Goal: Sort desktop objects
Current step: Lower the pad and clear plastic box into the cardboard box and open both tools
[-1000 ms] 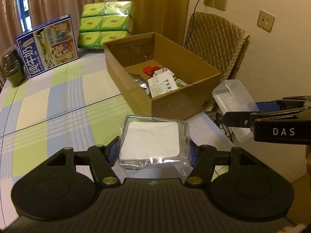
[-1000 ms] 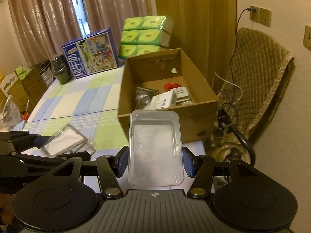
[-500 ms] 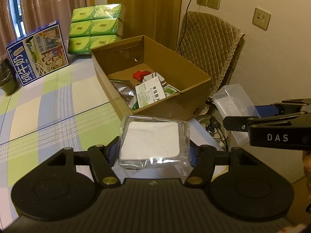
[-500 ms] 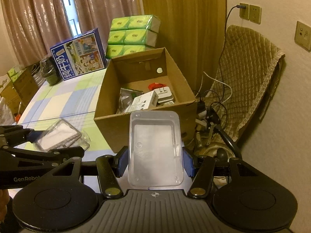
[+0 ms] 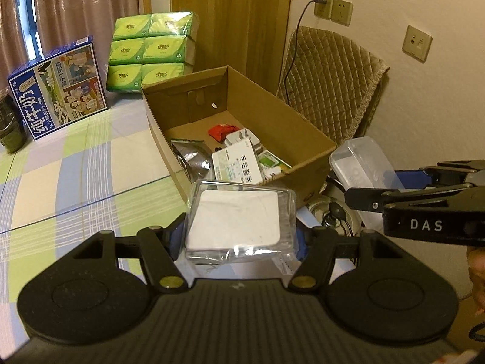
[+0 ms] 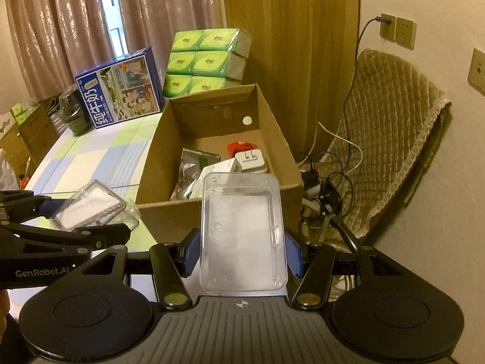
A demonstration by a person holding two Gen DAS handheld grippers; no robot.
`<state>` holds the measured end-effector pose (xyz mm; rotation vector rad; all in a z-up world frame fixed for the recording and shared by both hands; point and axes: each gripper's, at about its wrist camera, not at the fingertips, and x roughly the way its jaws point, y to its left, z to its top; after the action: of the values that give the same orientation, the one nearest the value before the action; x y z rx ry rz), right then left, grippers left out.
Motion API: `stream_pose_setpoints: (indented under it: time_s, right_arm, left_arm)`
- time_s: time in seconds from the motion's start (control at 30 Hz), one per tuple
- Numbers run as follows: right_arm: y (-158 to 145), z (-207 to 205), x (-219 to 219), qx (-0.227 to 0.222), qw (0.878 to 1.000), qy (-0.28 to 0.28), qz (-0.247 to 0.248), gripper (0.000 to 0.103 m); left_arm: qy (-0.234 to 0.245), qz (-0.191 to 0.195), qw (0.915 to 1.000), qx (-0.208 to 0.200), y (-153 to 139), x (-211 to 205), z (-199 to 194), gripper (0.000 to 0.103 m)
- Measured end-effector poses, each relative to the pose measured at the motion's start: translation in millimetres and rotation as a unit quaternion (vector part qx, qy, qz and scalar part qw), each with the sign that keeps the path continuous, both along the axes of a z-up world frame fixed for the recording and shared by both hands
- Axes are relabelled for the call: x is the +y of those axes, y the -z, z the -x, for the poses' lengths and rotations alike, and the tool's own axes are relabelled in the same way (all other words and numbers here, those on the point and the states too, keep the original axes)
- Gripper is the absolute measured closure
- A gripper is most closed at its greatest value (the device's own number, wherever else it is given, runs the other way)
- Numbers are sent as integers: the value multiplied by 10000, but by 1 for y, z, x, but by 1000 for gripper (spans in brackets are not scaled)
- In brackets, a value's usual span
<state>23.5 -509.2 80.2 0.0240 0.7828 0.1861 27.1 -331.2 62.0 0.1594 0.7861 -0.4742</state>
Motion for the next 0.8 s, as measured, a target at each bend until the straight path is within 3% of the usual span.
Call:
stream_pose_setpoints:
  time_s: [0.8]
  right_arm:
    - [-6,-95,8,-81,9990,-298,336,49]
  left_arm:
    - [-324,329,9989,60,-4,-11,-89,41]
